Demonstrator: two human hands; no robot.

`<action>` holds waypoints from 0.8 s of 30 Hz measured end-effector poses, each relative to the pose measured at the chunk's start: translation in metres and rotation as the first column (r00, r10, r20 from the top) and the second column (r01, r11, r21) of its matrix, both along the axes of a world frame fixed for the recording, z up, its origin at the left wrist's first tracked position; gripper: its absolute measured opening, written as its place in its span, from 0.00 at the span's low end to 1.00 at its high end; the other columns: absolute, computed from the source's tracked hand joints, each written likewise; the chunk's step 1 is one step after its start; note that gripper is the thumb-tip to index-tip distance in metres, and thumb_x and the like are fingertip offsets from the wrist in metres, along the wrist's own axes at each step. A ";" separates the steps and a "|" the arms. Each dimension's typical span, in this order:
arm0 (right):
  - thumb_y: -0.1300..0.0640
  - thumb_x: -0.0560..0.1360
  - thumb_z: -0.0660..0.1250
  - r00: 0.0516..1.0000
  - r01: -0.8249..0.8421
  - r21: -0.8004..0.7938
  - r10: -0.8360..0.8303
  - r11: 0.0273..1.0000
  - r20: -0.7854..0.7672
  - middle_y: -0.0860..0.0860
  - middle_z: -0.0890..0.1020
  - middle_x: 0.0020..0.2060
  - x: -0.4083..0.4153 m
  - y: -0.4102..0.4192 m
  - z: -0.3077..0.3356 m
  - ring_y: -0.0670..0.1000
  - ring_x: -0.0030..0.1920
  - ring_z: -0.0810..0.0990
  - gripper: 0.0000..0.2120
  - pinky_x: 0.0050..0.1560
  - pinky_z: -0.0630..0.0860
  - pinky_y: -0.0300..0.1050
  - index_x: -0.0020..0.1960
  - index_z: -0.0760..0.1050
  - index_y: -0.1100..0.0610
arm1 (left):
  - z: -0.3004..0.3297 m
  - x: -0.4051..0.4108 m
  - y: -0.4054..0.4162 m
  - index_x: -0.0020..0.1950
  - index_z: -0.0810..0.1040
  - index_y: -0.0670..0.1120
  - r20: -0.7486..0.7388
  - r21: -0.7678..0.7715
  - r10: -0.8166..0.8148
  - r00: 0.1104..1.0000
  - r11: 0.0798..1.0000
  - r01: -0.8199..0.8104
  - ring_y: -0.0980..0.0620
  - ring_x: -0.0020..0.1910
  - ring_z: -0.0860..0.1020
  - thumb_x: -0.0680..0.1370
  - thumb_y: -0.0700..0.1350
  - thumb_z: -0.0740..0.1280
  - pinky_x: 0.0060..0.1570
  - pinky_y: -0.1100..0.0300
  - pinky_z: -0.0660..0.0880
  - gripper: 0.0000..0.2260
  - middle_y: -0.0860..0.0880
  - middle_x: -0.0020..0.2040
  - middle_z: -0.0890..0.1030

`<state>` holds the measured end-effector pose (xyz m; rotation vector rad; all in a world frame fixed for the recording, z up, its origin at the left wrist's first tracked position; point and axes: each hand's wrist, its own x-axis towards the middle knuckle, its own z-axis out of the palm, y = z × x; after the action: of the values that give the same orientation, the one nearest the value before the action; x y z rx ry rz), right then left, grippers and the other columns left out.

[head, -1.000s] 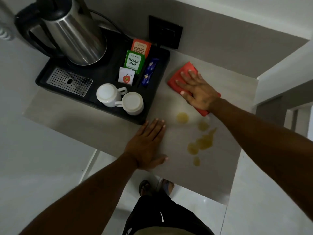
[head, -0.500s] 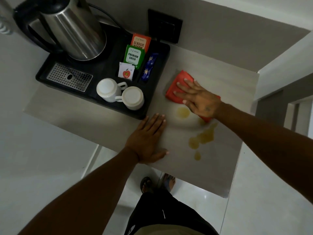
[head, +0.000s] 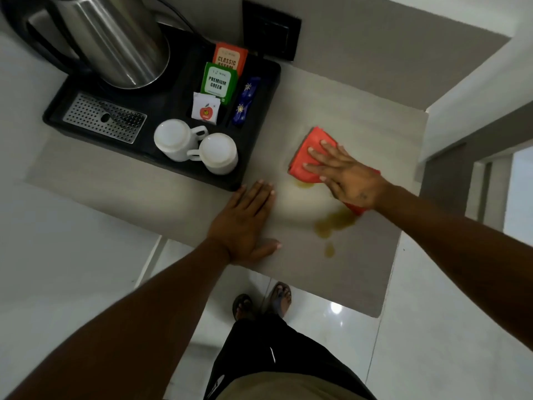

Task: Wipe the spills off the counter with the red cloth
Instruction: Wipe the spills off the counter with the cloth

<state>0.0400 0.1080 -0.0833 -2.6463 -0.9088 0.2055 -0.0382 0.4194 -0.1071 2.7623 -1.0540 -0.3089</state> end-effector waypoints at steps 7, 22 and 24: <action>0.65 0.79 0.61 0.988 0.147 -0.009 -0.147 0.989 -0.037 0.61 0.62 0.76 0.018 0.026 0.002 0.68 0.76 0.52 0.22 0.75 0.47 0.68 0.72 0.69 0.57 | 0.001 0.000 0.000 0.83 0.50 0.39 -0.002 0.008 0.009 1.000 1.000 -0.009 0.41 0.84 0.48 0.78 0.69 0.59 0.81 0.39 0.51 0.46 0.39 0.84 0.53; 0.68 0.76 0.61 0.956 0.291 -0.011 -0.292 0.957 -0.038 0.58 0.61 0.77 -0.018 0.044 0.000 0.66 0.77 0.51 0.27 0.74 0.48 0.68 0.74 0.67 0.54 | 0.001 -0.001 0.000 0.83 0.54 0.39 0.055 -0.020 0.002 0.998 1.000 -0.001 0.40 0.84 0.50 0.77 0.70 0.58 0.81 0.40 0.51 0.45 0.39 0.84 0.56; 0.68 0.75 0.62 0.972 0.233 -0.022 -0.234 0.972 -0.033 0.59 0.61 0.77 -0.042 0.049 0.000 0.66 0.77 0.51 0.28 0.75 0.48 0.67 0.73 0.67 0.54 | 0.000 -0.002 0.001 0.83 0.53 0.39 0.046 -0.030 0.005 0.999 1.000 -0.004 0.40 0.84 0.50 0.77 0.70 0.59 0.81 0.41 0.50 0.46 0.39 0.84 0.56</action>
<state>-0.0015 0.1573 -0.0836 -2.7280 -0.5796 0.2022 -0.0399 0.4205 -0.1068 2.7579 -1.0544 -0.2276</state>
